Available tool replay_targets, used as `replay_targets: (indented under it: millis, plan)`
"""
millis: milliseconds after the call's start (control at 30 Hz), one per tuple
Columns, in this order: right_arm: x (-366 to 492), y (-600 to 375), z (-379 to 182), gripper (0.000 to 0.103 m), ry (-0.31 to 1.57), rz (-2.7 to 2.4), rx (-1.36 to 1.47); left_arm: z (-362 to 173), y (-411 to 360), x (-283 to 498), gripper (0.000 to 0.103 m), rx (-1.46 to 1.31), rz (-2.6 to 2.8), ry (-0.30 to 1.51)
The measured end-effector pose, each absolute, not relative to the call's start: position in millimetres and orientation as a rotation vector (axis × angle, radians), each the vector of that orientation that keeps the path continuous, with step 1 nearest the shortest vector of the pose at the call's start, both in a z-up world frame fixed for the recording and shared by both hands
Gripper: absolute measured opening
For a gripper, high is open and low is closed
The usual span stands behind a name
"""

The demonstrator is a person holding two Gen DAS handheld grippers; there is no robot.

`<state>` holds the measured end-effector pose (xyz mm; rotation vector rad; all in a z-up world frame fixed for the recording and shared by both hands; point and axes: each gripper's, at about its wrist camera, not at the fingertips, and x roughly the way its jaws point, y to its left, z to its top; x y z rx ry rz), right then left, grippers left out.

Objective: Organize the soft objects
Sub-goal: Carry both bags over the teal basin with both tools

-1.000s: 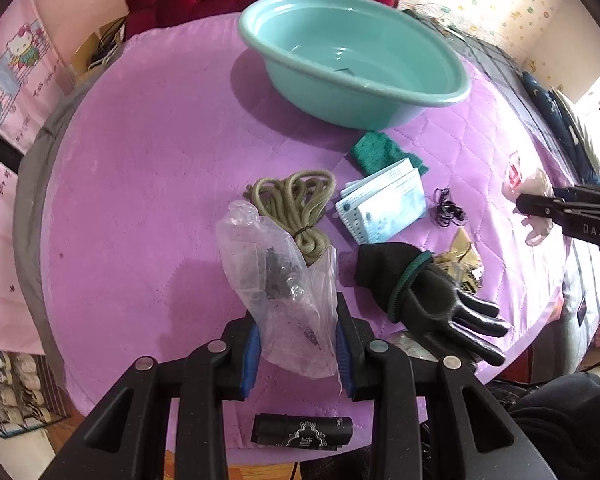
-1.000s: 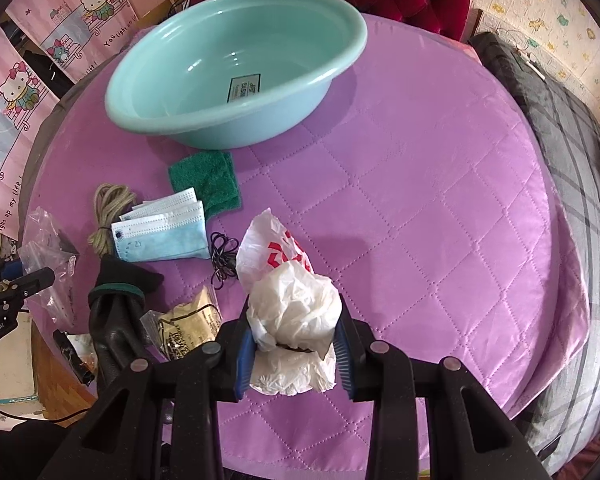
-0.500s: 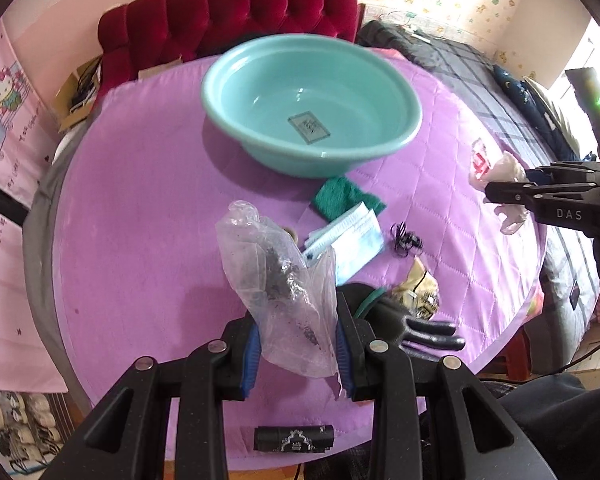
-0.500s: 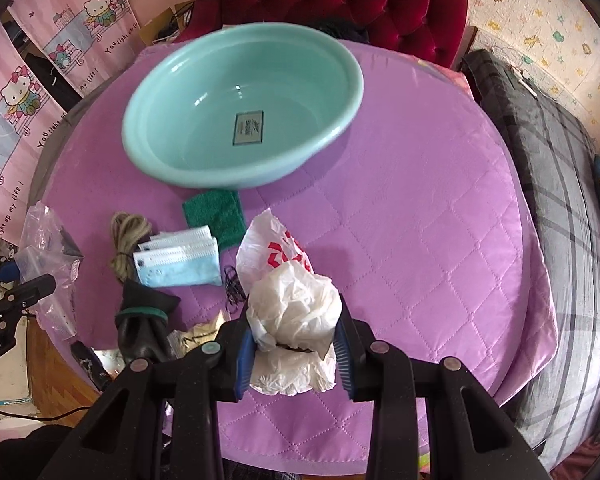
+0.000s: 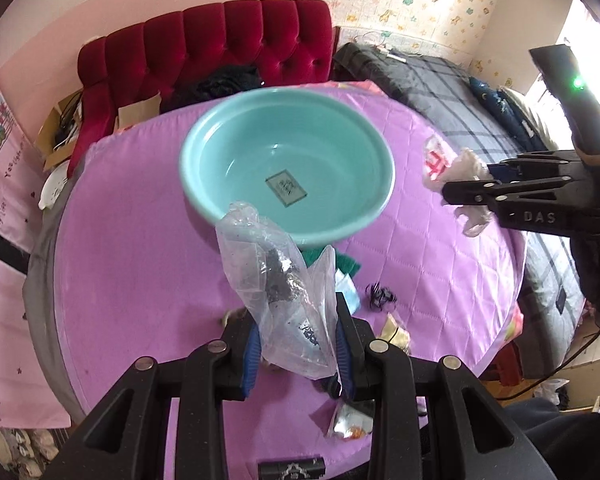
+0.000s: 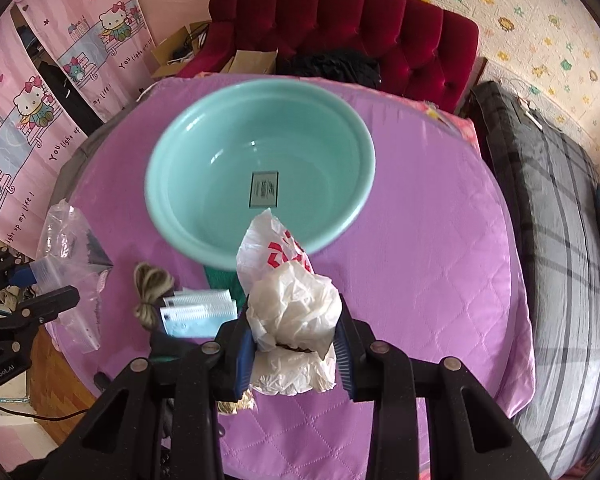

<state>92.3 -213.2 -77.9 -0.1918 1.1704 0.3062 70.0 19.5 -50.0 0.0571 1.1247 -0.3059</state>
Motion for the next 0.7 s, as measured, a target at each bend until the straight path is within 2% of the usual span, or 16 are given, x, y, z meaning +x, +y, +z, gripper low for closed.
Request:
replay_targets:
  millis: [700]
  plan:
    - [170, -172, -58, 0.037, 1.159, 0.373, -0.198, -36, -1, 157, 0.034, 0.100, -0.336, 1.105]
